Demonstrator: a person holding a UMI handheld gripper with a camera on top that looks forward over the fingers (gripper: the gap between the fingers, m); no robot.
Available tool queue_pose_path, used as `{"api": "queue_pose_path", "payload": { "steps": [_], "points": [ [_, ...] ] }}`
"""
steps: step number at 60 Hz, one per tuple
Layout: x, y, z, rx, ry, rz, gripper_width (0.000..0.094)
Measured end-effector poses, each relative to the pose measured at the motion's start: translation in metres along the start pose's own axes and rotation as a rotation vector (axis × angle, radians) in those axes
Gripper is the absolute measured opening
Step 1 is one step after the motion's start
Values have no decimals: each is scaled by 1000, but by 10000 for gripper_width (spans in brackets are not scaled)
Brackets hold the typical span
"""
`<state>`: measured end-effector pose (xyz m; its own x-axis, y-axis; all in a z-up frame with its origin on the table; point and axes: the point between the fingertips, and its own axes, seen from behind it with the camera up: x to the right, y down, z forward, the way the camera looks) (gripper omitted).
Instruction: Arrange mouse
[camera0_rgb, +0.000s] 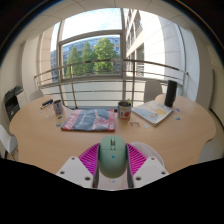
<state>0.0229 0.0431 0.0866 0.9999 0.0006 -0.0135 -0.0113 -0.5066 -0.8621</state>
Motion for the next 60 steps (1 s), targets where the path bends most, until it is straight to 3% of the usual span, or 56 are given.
{"api": "queue_pose_path", "payload": {
  "steps": [8, 15, 18, 22, 43, 60],
  "points": [
    [39, 60, 33, -112, 24, 6, 445],
    [39, 83, 41, -187, -19, 16, 522],
    [43, 84, 36, -180, -12, 2, 630],
    [43, 75, 26, -164, -5, -22, 855],
    [16, 3, -130, -9, 64, -64, 848],
    [-10, 26, -262, 16, 117, -47, 850]
  ]
}}
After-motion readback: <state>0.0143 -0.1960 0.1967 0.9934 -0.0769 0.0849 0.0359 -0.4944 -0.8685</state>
